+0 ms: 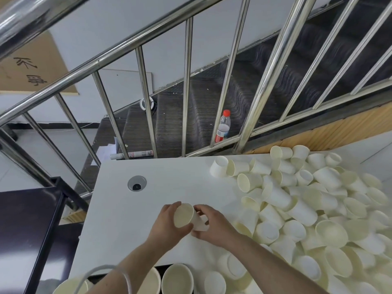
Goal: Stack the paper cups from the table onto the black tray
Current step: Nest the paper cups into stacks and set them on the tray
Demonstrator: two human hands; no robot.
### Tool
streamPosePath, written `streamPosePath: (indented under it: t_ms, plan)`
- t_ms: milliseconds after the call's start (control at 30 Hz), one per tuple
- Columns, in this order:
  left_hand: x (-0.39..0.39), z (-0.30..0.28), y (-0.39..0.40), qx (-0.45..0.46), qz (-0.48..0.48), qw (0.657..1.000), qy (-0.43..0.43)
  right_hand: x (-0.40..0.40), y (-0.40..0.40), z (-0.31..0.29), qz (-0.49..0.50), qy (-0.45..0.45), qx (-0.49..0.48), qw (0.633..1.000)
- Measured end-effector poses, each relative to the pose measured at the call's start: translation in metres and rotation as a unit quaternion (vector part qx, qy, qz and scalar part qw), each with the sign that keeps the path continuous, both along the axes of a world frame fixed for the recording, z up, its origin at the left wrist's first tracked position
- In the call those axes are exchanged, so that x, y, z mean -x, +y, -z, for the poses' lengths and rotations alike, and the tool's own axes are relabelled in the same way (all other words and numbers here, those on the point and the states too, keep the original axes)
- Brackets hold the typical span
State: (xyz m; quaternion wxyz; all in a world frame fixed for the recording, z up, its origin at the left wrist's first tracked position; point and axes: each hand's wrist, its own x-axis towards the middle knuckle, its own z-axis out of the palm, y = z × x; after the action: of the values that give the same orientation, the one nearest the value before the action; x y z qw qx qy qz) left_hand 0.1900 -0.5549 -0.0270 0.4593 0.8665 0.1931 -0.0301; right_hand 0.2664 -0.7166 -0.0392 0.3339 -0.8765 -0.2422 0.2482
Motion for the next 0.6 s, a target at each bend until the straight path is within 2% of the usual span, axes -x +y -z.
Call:
streamPosePath:
  t_ms: [100, 200, 267, 367, 600]
  plan:
    - [-0.004, 0.001, 0.005, -0.069, 0.005, 0.998, 0.006, -0.016, -0.005, -0.001, -0.018, -0.038, 0.045, 0.998]
    - [-0.005, 0.003, 0.012, -0.155, 0.037, 0.987, 0.027, -0.045, -0.010, -0.008, 0.027, -0.110, 0.079, 0.990]
    - [-0.006, 0.006, 0.015, -0.167, 0.038, 0.985, 0.033, -0.069, -0.010, -0.013, 0.071, -0.152, 0.097, 0.981]
    - [-0.009, 0.008, 0.019, -0.167, 0.033, 0.985, 0.036, -0.101, -0.006, -0.021, 0.116, -0.170, 0.128, 0.970]
    - [-0.029, 0.008, 0.024, -0.186, 0.018, 0.982, 0.014, -0.147, 0.005, -0.019, 0.125, -0.192, 0.193, 0.954]
